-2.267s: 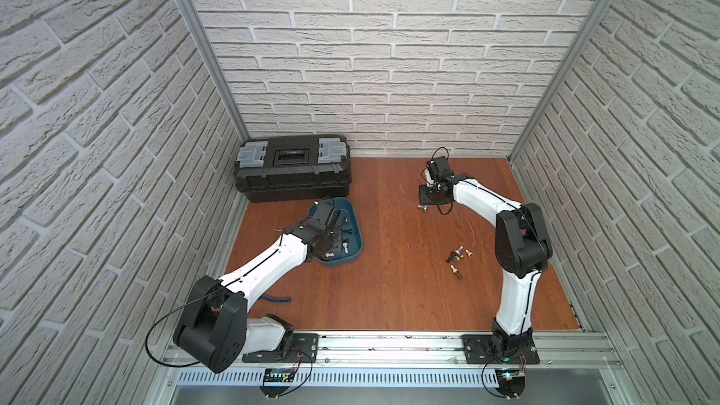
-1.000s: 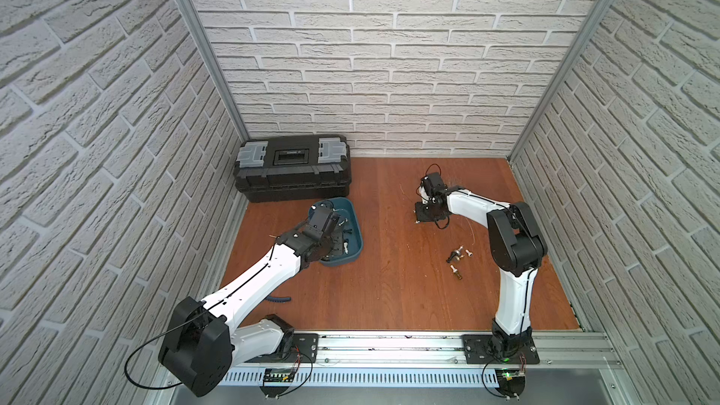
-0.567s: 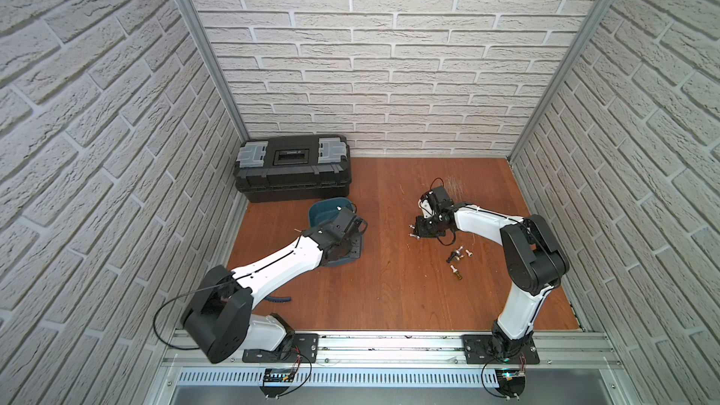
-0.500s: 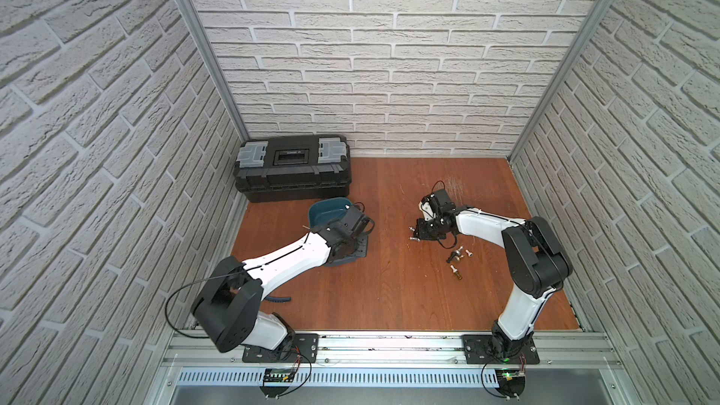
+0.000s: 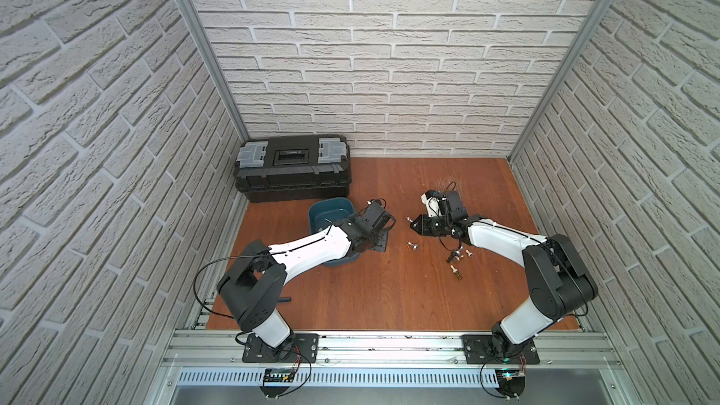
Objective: Put the chess pieces into the storage box
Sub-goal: Pick up the chess piece at the center of the board, then place the chess piece in the storage box.
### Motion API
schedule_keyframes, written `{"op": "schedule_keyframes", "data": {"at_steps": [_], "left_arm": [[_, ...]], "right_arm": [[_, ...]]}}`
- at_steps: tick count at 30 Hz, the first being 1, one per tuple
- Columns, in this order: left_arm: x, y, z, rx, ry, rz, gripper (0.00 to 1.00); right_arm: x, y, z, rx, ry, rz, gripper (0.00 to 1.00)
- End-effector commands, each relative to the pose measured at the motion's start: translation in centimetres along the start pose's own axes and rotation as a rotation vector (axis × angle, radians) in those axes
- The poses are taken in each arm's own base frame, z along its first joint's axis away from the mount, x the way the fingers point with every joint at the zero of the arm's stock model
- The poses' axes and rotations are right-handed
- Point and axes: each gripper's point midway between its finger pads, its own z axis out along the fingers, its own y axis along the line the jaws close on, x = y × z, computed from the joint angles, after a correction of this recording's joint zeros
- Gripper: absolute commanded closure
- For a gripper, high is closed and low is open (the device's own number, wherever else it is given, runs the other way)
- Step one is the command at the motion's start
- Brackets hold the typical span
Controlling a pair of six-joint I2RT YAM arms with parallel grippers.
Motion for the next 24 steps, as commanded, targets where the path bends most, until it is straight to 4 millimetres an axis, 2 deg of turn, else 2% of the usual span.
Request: {"op": "schedule_keyframes", "data": {"at_steps": [1, 4, 7, 12, 15, 18, 24], "left_arm": [[-1.0, 0.4, -1.9, -0.010, -0.061, -0.021, 0.68], [-1.4, 1.8, -4.2, -0.045, -0.121, -0.037, 0.68], [-1.2, 4.5, -6.7, -0.096, -0.170, -0.081, 0.67], [1.3, 9.6, -10.3, -0.156, -0.207, -0.194, 0.67], [3.2, 11.7, -11.9, -0.172, -0.219, -0.246, 0.66], [4.7, 13.1, -13.5, -0.181, -0.237, -0.287, 0.66], [6.5, 14.7, -15.8, -0.194, -0.265, -0.322, 0.65]], "right_arm": [[-0.6, 1.8, -0.3, -0.079, -0.038, -0.002, 0.80], [-0.4, 3.2, -0.4, -0.101, -0.016, -0.023, 0.80], [0.2, 5.6, -0.4, -0.104, 0.009, -0.096, 0.80], [2.0, 11.4, 0.2, -0.145, 0.053, -0.226, 0.80], [3.2, 14.8, 1.3, -0.161, 0.091, -0.303, 0.80], [4.2, 17.6, 2.8, -0.169, 0.119, -0.368, 0.79], [5.1, 21.6, 5.5, -0.158, 0.142, -0.485, 0.77]]}}
